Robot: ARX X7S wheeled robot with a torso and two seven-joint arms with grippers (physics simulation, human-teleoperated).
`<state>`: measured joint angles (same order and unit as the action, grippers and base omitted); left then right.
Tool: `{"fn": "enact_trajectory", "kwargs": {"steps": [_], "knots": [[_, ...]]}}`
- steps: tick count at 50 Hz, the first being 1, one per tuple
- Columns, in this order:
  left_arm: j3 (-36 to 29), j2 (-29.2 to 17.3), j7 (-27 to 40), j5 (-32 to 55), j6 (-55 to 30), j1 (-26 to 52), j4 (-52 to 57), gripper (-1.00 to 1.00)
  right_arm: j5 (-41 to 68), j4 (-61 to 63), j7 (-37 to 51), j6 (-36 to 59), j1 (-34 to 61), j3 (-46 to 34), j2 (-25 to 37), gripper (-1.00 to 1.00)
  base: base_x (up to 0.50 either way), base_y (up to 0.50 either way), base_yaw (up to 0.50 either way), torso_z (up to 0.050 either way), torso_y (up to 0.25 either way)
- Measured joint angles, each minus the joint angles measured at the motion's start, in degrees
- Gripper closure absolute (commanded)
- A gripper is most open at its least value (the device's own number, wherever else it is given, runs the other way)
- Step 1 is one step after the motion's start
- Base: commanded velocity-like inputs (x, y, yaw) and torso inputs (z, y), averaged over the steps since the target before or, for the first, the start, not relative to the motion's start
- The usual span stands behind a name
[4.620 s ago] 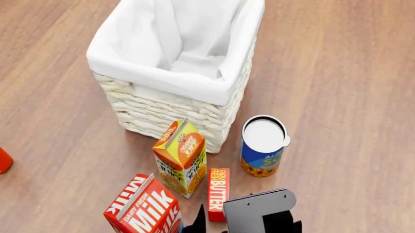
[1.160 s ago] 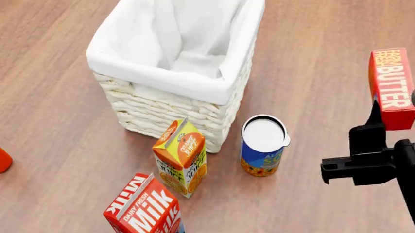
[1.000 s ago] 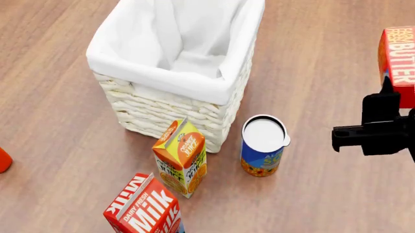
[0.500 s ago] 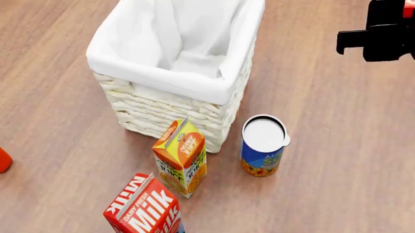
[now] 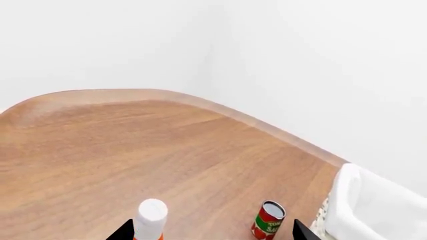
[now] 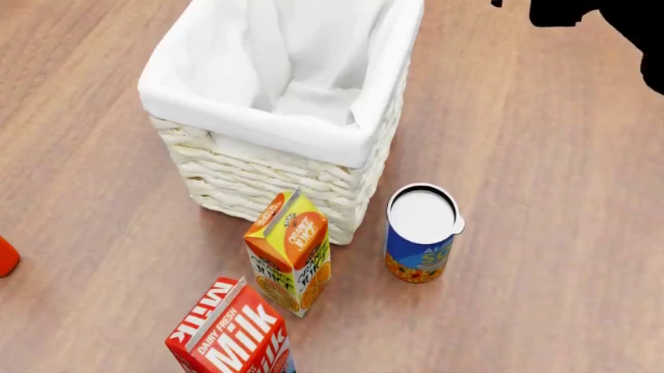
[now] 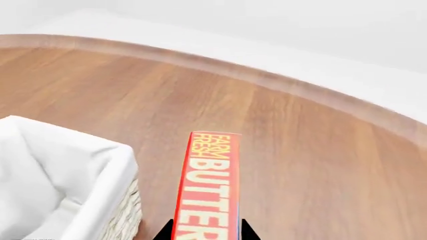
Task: Pick up the butter and put it in the basket.
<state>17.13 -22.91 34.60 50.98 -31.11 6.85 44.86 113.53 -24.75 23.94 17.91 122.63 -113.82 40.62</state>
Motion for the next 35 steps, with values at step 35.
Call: {"fn": "enact_trajectory", "kwargs": {"steps": [35], "knots": [[0.11,-0.34,0.23,0.14,1.09,0.08,-1.15,-1.0,-2.25,-24.34,-21.38,6.04,-4.74,-1.13,-19.95,1.0,0.0,0.0,0.0,0.001,0.002]]}}
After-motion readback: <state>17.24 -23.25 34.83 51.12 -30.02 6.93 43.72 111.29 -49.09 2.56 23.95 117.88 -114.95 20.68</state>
